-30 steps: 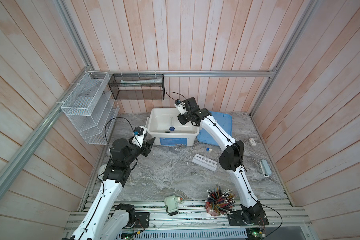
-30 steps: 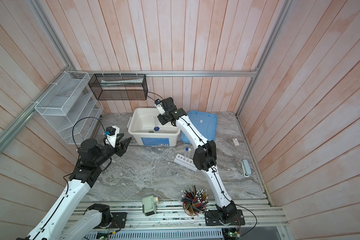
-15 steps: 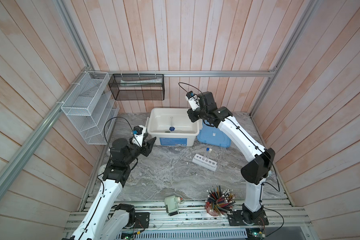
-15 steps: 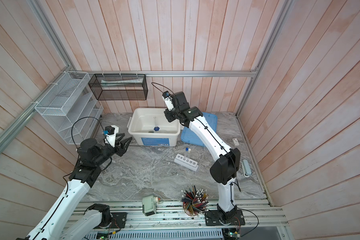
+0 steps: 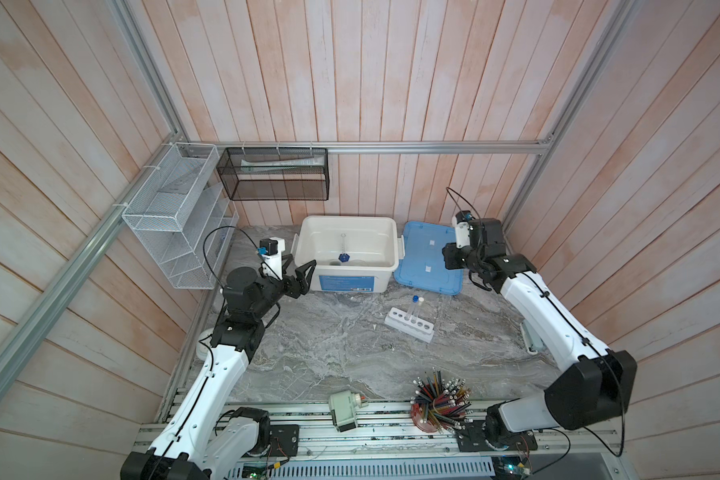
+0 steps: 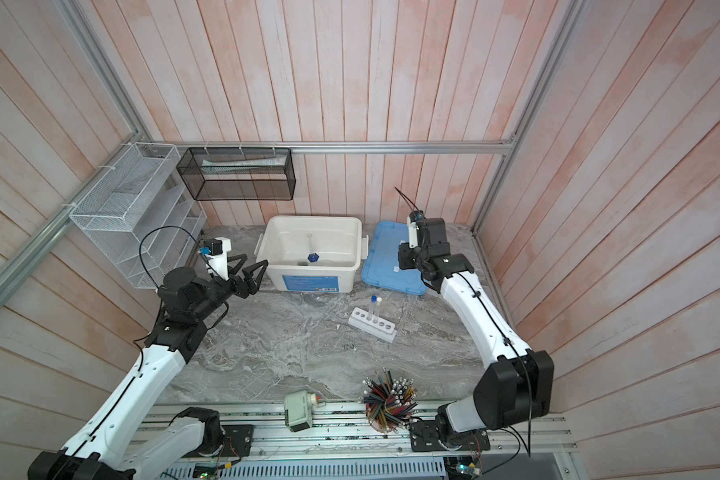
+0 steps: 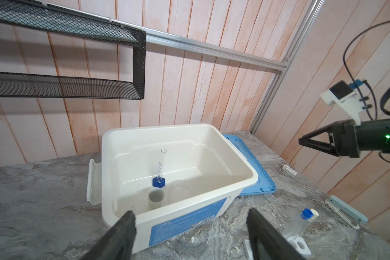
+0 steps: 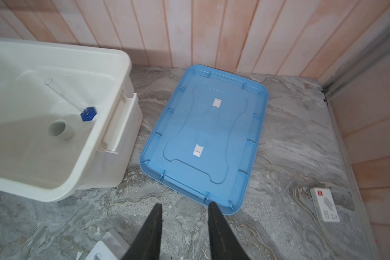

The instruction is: Organize the chemistry lab equipment

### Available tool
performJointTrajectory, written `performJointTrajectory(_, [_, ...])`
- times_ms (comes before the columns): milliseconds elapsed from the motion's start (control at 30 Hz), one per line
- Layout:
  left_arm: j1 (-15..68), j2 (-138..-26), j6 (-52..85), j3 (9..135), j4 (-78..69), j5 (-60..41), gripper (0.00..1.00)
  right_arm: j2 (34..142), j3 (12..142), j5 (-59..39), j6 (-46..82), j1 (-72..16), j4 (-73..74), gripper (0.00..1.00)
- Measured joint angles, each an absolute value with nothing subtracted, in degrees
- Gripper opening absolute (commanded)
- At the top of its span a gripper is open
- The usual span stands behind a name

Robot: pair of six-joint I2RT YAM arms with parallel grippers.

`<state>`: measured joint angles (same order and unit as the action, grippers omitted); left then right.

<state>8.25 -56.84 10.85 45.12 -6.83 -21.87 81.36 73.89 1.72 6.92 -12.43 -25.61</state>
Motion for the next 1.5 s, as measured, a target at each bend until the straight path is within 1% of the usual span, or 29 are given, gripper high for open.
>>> performJointTrajectory(33, [8.23, -56.82, 12.01, 45.12, -7.66, -21.15, 0.97, 80.62, 71.99, 1.63, 7.75, -10.66, -24.82, 0.38])
performJointTrajectory(67, [8.19, -56.75, 13.13, 45.12, -8.56, -20.29, 1.00, 80.20, 70.17, 1.58, 8.62, -8.97, -23.97, 0.38])
performJointTrajectory(233, [7.31, -54.81, 17.63, 43.59, -11.70, -15.44, 1.00, 81.52, 64.71, 1.69, 11.51, -3.44, -21.58, 0.38])
performJointTrajectory(500, [6.63, -52.86, 16.32, 41.65, -11.38, -12.88, 1.00, 90.45, 64.47, 3.14, 14.85, -0.47, -16.38, 0.38])
performJointTrajectory(667, [6.63, -52.84, 10.96, 42.89, -4.67, -10.39, 1.00, 97.71, 66.59, 3.14, 15.22, 0.54, -15.88, 0.37])
performJointTrajectory(867, [6.63, -51.07, 5.30, 43.27, -1.67, -6.90, 1.00, 102.74, 69.06, 3.07, 15.22, 1.30, -14.52, 0.36])
performJointTrajectory(1333, [6.63, -52.05, 2.59, 42.02, -1.19, -6.55, 1.00, 111.83, 76.18, 1.37, 15.20, 1.58, -12.80, 0.33])
performJointTrajectory(1500, [6.63, -52.05, 2.55, 42.02, -1.21, -6.55, 1.00, 114.78, 78.48, 0.05, 15.25, 1.65, -13.02, 0.31])
